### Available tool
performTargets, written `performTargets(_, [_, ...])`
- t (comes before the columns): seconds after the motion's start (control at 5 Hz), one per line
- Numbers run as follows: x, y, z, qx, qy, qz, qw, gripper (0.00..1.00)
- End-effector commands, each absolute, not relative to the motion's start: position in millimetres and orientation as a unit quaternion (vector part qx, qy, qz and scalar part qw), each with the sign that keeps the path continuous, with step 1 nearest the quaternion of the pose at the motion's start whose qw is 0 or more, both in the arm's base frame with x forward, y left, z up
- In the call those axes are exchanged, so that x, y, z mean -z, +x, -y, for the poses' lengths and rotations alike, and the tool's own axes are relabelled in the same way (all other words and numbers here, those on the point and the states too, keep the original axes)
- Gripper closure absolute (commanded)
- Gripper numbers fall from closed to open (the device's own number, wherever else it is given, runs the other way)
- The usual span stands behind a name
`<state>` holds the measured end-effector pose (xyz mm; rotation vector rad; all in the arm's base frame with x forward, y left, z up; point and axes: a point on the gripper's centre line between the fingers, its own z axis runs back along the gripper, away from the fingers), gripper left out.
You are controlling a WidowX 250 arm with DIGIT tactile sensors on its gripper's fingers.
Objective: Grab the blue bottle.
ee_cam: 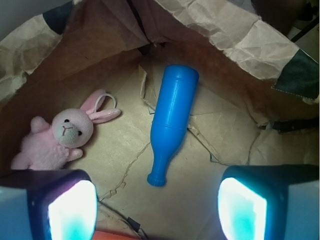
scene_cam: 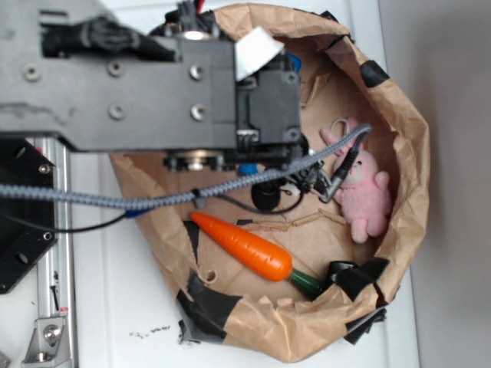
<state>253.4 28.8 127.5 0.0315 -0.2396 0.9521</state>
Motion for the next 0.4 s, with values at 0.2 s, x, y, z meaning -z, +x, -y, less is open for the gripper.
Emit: performTargets(0.2, [-62, 257, -67, -0.497, 0.033, 0.134, 0.856, 0.0])
